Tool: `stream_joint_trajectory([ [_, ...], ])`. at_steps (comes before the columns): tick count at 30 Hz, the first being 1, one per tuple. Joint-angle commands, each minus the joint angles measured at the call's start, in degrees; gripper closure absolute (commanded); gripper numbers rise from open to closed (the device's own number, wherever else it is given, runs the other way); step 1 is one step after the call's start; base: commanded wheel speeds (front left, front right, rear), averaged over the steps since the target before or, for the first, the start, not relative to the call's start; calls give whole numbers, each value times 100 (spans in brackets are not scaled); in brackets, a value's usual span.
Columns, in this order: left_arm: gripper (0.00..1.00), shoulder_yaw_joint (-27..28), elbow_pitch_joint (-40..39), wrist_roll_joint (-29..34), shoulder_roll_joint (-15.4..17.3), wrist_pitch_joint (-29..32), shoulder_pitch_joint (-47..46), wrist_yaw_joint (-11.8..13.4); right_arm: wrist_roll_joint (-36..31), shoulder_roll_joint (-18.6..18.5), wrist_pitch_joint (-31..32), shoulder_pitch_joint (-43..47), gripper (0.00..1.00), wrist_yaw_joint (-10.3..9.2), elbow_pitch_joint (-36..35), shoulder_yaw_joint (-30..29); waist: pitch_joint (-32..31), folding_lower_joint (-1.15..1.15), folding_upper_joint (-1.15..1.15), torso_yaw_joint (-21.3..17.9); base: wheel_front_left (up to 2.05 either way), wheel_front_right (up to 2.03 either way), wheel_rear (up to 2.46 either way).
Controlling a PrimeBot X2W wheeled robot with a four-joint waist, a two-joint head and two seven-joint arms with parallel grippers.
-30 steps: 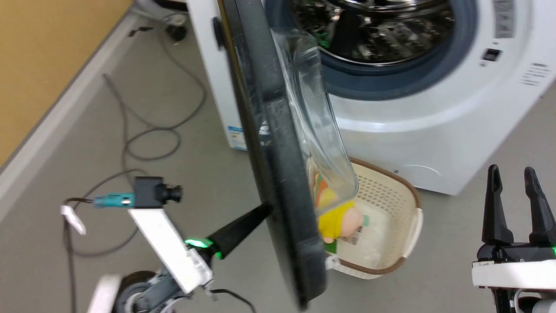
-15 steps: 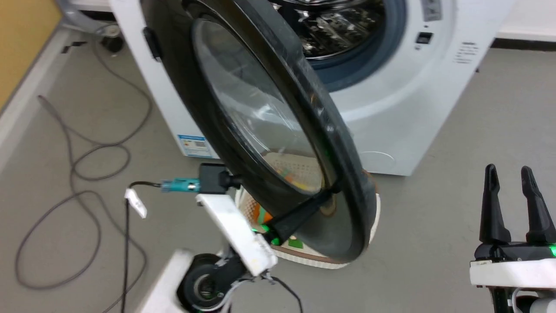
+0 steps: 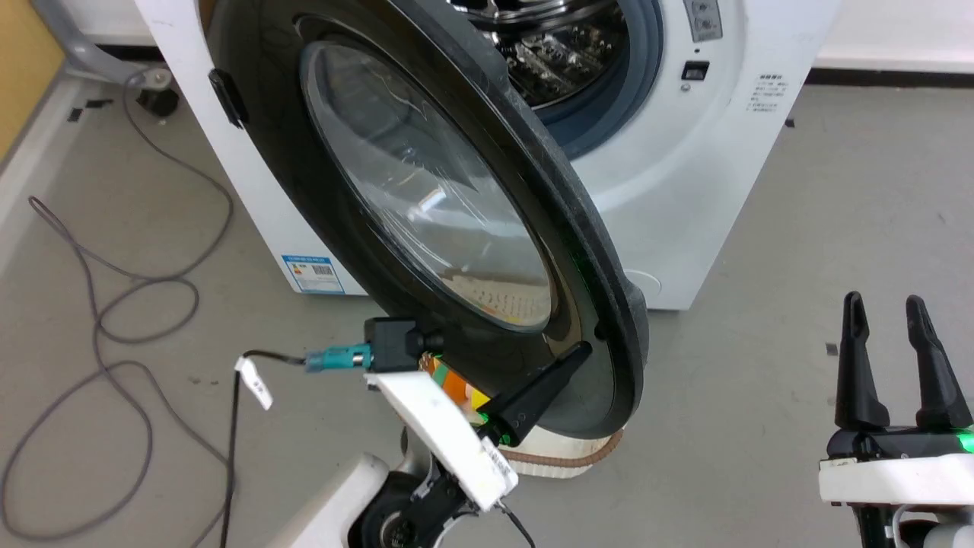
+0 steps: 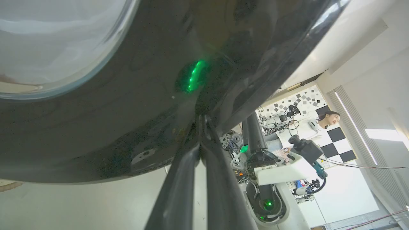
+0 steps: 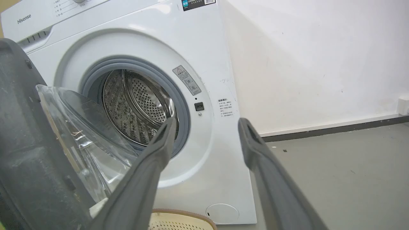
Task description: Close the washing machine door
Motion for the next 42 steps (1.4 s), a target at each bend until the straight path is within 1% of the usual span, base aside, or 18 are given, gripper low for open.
stream_joint_trajectory([
  [1,100,-76,-57,103,83,-179,-94,-26,23,15,-26,26,0,5,11,-8,-57,0,0,26,0,0,0],
  [8,100,-436,71,756,664,-1627,-169,-26,26,15,-26,65,0,5,-42,-220,-321,0,0,139,0,0,0],
  [11,100,-373,508,1498,970,-2198,-274,-8,-55,15,-26,8,0,5,-143,-336,-406,0,0,191,0,0,0],
  [13,100,-103,831,2149,1026,-2333,-326,316,-85,15,-26,-57,0,5,-247,-453,-449,0,0,236,0,0,0],
  [14,100,163,889,2476,986,-2352,-340,561,-78,15,-26,-96,0,5,-298,-514,-460,0,0,257,0,0,0],
  [17,100,1113,657,3652,796,-2360,-177,1235,-135,15,-26,-258,0,5,-485,-643,-480,0,0,313,0,0,0],
  [18,100,1410,517,3933,690,-2361,-54,1384,-162,15,-26,-315,0,5,-549,-660,-489,0,0,322,0,0,0],
  [20,100,1852,247,4548,586,-2362,185,1630,-233,15,-26,-428,0,5,-683,-660,-502,0,0,342,0,0,0],
  [22,100,2152,27,5059,503,-2362,439,1812,-299,15,-26,-541,0,5,-826,-616,-513,0,0,360,0,0,0],
  [24,100,2344,-146,5545,467,-2363,691,2044,-334,15,-26,-653,0,5,-972,-532,-521,0,0,378,0,0,0],
  [28,100,2566,-298,6179,454,-2363,1135,2375,-278,15,-26,-900,0,5,-1244,-361,-510,0,0,407,0,0,0],
  [29,92,2653,-347,6220,394,-2363,1232,2431,-221,15,-26,-941,0,5,-1327,-305,-510,0,0,415,0,0,0],
  [30,0,2701,-386,6331,392,-2363,1330,2463,-159,15,-26,-981,0,5,-1404,-242,-509,0,0,421,0,0,0],
  [35,0,2888,-486,6603,241,-2363,1760,2480,114,15,-26,-1160,0,5,-1730,163,-496,0,0,461,0,0,0],
  [36,0,2936,-513,6618,179,-2363,1811,2460,116,15,-26,-1200,13,5,-1811,280,-490,0,0,473,0,0,0],
  [37,0,2966,-531,6637,122,-2363,1863,2417,142,14,-26,-1235,62,5,-1881,402,-486,0,0,487,0,0,0],
  [38,0,2973,-519,6693,88,-2363,1918,2371,225,9,-26,-1260,99,5,-1929,535,-483,0,0,499,0,0,0],
  [42,0,3027,-487,6865,-92,-2363,2067,2203,555,-209,-26,-1366,100,5,-2078,1104,-470,0,0,533,0,0,0],
])
